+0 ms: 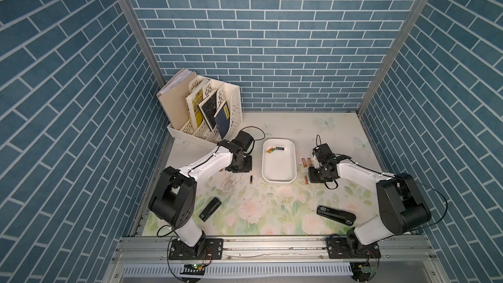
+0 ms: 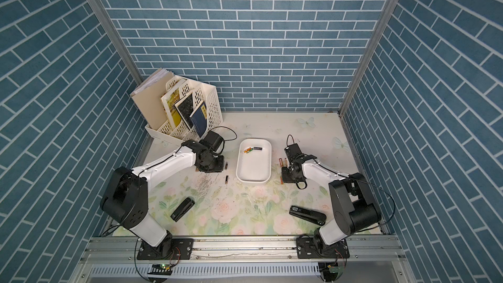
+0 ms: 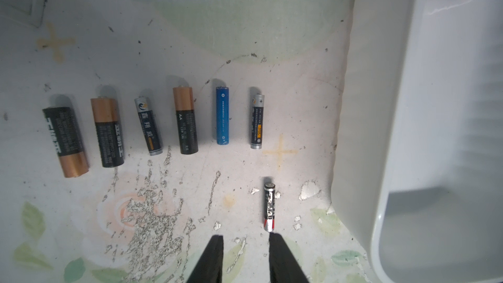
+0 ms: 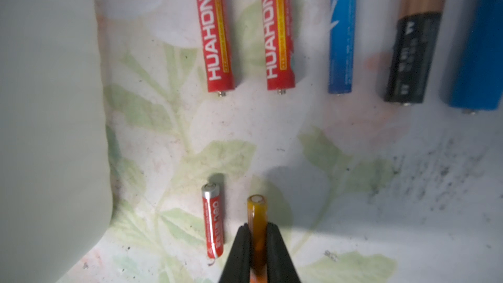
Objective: Take the batteries out of the storage box
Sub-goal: Place the battery at the center of the board.
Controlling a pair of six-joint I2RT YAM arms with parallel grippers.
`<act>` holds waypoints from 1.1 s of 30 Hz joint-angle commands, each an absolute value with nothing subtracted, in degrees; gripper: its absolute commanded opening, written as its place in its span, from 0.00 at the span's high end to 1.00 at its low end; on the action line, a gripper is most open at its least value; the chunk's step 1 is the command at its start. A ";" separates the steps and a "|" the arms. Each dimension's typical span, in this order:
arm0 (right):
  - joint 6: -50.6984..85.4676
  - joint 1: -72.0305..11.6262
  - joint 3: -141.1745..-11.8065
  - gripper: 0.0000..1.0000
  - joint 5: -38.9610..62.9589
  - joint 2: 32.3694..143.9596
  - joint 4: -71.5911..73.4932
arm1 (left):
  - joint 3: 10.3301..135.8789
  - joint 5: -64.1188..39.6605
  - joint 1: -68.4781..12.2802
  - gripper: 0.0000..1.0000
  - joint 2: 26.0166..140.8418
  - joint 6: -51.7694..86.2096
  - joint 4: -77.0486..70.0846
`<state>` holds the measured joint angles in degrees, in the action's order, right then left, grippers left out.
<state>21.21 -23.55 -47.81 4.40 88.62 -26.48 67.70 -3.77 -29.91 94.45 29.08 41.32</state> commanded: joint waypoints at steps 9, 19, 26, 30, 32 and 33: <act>21.71 -23.11 -45.59 0.86 4.99 91.02 -24.14 | 67.31 -3.87 -29.57 0.66 94.57 28.80 41.52; 21.91 -23.07 -46.13 0.81 4.66 89.62 -24.93 | 68.29 -4.26 -29.60 0.65 94.76 28.72 42.00; 21.86 -23.10 -47.04 0.79 4.66 89.02 -25.83 | 69.04 -4.45 -29.70 0.65 94.91 28.72 42.34; 21.87 -23.09 -47.46 0.79 4.66 87.54 -26.32 | 70.35 -4.23 -30.27 0.65 95.44 28.16 43.04; 21.81 -23.09 -47.94 0.79 4.66 87.09 -26.86 | 71.15 -3.92 -30.49 0.65 95.66 27.95 43.45; 21.88 -23.07 -48.15 0.78 4.66 86.84 -26.98 | 71.58 -3.79 -30.63 0.64 95.78 27.74 43.66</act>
